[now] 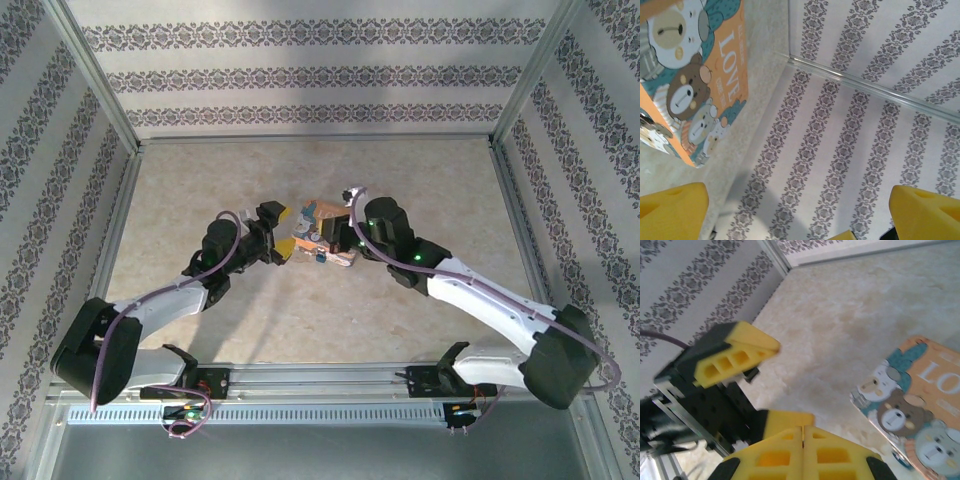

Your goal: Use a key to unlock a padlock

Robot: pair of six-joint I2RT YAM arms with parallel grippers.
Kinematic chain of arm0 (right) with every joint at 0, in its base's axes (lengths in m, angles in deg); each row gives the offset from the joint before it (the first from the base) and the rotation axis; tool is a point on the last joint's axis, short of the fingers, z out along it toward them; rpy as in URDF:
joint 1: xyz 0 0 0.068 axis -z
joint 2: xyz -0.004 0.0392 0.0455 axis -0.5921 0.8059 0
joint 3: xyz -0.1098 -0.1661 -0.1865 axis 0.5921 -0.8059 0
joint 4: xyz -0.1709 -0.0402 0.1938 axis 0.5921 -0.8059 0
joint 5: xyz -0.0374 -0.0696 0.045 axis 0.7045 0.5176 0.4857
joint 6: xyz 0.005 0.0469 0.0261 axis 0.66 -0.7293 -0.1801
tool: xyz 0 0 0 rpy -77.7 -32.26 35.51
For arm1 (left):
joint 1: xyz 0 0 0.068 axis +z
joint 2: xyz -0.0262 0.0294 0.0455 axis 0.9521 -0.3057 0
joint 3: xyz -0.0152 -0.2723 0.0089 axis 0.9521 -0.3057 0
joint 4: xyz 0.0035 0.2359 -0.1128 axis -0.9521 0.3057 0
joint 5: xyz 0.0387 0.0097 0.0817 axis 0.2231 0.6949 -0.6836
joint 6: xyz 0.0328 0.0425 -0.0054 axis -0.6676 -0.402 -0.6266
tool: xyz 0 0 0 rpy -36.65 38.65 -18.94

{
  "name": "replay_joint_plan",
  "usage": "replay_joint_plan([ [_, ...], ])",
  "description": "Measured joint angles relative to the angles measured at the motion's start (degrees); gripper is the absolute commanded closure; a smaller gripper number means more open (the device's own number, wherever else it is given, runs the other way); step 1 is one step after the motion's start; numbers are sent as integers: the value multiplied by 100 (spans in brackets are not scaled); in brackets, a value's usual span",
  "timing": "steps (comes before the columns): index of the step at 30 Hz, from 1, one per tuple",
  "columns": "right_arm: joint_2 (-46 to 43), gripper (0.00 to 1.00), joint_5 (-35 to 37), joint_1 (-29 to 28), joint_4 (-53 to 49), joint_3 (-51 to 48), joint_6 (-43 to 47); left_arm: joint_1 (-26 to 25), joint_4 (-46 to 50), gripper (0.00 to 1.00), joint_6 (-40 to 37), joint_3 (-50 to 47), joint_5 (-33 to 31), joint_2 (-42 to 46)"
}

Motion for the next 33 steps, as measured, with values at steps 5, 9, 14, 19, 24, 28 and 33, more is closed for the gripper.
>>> replay_joint_plan([
  [5, 498, 100, -125, -138, 400, 269, 17, -216, -953, 7, 763, -155, -216, -400],
  [9, 844, 100, -201, -260, 632, 444, 17, -332, -1768, 12, 1202, -282, -374, -927],
  [14, 1123, 100, -243, -334, 778, 527, 17, -463, -2533, 14, 1421, -291, -507, -1399],
  [19, 1152, 100, -238, -334, 874, 525, 17, -479, -2876, 23, 1482, -350, -680, -1423],
  [24, 1152, 100, -225, -334, 973, 481, 15, -481, -2933, 32, 1495, -511, -824, -1362],
  [28, 1158, 100, -175, -334, 1012, 402, 15, -481, -2944, 38, 1499, -531, -905, -1344],
  [33, 1231, 100, -144, -334, 1012, 367, 15, -481, -2968, 46, 1502, -531, -931, -1344],
])
